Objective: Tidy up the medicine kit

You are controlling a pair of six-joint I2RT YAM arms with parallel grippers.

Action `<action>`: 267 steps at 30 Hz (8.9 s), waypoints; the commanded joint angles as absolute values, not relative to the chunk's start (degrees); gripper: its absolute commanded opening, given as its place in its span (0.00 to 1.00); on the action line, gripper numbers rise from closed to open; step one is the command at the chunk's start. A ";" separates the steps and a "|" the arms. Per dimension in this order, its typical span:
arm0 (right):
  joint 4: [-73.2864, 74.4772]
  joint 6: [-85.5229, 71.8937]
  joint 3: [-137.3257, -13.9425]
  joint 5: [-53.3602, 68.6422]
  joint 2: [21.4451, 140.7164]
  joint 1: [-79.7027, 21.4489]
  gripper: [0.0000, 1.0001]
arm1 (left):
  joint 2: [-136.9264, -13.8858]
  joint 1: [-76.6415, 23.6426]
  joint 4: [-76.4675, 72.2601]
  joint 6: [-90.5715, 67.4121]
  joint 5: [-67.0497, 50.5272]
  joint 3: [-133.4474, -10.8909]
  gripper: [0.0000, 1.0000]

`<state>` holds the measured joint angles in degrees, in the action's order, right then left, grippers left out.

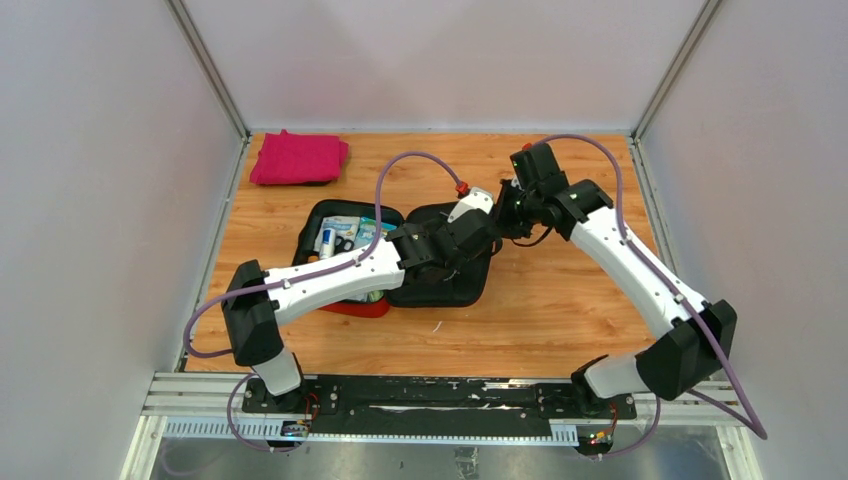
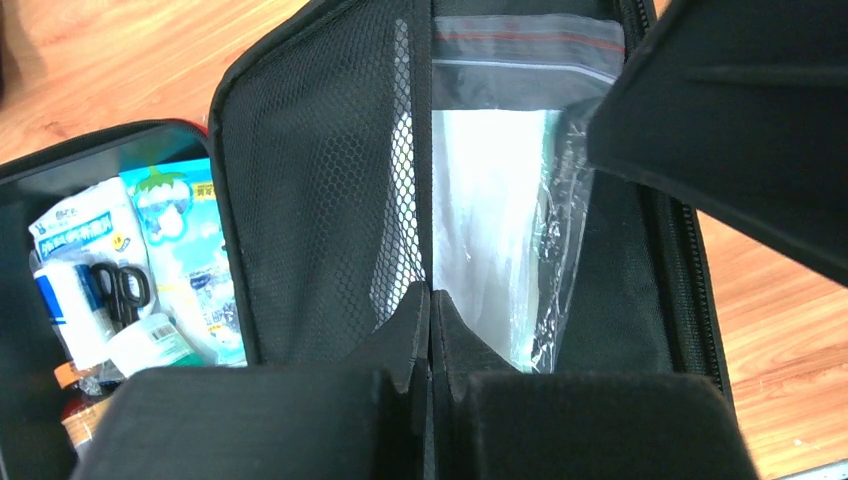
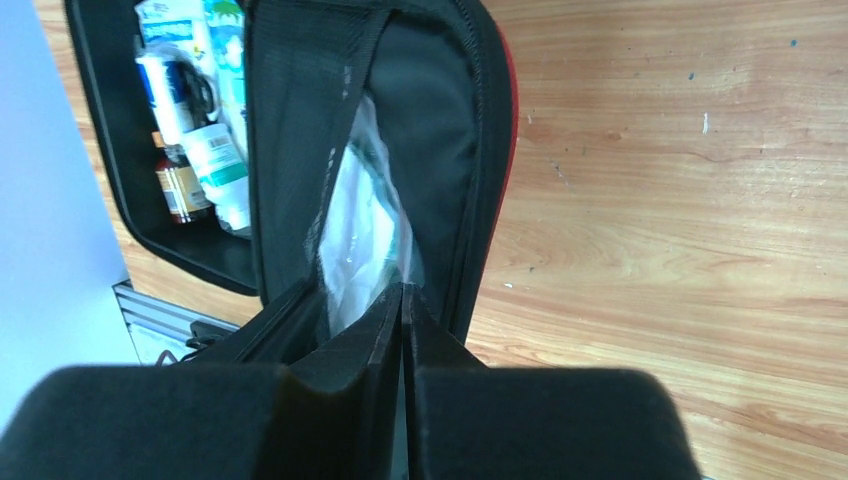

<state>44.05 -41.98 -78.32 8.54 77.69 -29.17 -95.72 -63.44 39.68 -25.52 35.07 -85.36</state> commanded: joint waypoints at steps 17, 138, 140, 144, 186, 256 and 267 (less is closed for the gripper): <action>38.72 -41.50 -79.94 21.58 90.52 -31.24 0.07 | -92.70 -62.94 39.51 -25.95 36.42 -84.67 0.00; 25.53 -22.59 -53.66 2.75 60.58 -35.42 0.64 | -59.07 4.88 11.93 -35.93 -26.94 -30.00 0.99; 25.03 -18.61 -54.27 2.28 60.51 -35.43 0.62 | -61.98 3.82 11.88 -34.37 -27.83 -32.23 0.99; 26.82 -13.97 -56.50 5.87 61.49 -35.03 0.63 | -67.20 1.36 12.39 -31.57 -27.93 -36.73 0.98; -11.49 -14.84 -40.56 59.53 88.70 -22.06 0.58 | -80.53 -12.74 20.46 -22.51 -23.60 -53.26 0.89; -6.63 -13.02 -40.61 56.56 89.20 -25.47 0.01 | -81.57 -12.74 21.08 -22.15 -24.08 -53.79 0.87; 10.72 -1.79 -45.11 32.48 80.97 -32.89 0.00 | -80.03 -12.74 21.64 -22.03 -23.91 -53.23 0.87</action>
<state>-0.05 -9.21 -42.81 48.80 83.46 -28.67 -81.08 -12.58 20.58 -22.70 -23.16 -52.49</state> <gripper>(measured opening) 0.064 0.869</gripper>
